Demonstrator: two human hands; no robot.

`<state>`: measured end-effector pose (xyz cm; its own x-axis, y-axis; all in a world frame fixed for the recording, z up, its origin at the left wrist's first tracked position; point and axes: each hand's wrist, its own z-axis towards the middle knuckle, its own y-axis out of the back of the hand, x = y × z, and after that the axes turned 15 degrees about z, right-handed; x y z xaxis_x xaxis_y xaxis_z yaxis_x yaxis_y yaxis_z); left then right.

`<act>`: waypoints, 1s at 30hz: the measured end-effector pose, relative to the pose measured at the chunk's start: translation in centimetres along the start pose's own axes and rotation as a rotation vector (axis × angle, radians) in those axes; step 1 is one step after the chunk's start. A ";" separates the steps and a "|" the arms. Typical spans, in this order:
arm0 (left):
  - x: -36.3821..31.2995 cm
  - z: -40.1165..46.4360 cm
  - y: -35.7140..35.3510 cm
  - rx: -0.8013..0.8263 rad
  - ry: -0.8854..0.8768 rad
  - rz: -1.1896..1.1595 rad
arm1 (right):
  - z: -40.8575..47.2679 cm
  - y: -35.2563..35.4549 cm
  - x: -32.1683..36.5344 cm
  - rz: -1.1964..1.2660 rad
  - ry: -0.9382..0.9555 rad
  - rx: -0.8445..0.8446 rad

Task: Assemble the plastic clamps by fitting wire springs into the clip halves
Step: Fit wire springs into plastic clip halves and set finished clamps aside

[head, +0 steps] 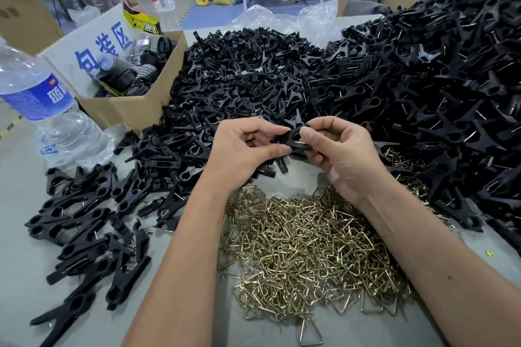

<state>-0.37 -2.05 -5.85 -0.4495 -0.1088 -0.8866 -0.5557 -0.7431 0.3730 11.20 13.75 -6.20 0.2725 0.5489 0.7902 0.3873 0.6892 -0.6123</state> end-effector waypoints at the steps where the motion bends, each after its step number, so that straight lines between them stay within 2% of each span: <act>1: -0.1 -0.1 -0.1 -0.001 -0.002 -0.031 | 0.0 0.0 0.0 0.051 -0.043 0.024; 9: -0.2 -0.4 0.0 0.091 -0.015 -0.260 | -0.2 0.7 0.5 0.167 -0.395 0.386; 14: -0.4 -0.6 0.0 0.071 -0.020 -0.264 | -0.1 1.2 0.8 0.234 -0.466 0.425; 19: -0.4 -0.3 -0.4 0.042 -0.014 -0.243 | 0.1 1.2 0.7 0.694 -0.661 0.446; 23: -0.1 -0.2 0.2 0.077 -0.023 -0.318 | 0.1 1.1 0.8 0.904 -0.759 0.466; 27: -0.2 -0.2 -0.3 0.041 -0.017 -0.347 | 0.1 1.1 0.9 0.954 -0.815 0.497; 30: -0.1 -0.3 -0.4 0.008 -0.021 -0.373 | 0.1 1.3 0.9 0.882 -0.760 0.454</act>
<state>0.06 -1.97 -5.99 -0.2288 0.1819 -0.9563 -0.6895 -0.7238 0.0273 11.84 15.19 -6.28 -0.3514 0.9361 -0.0159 -0.0480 -0.0350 -0.9982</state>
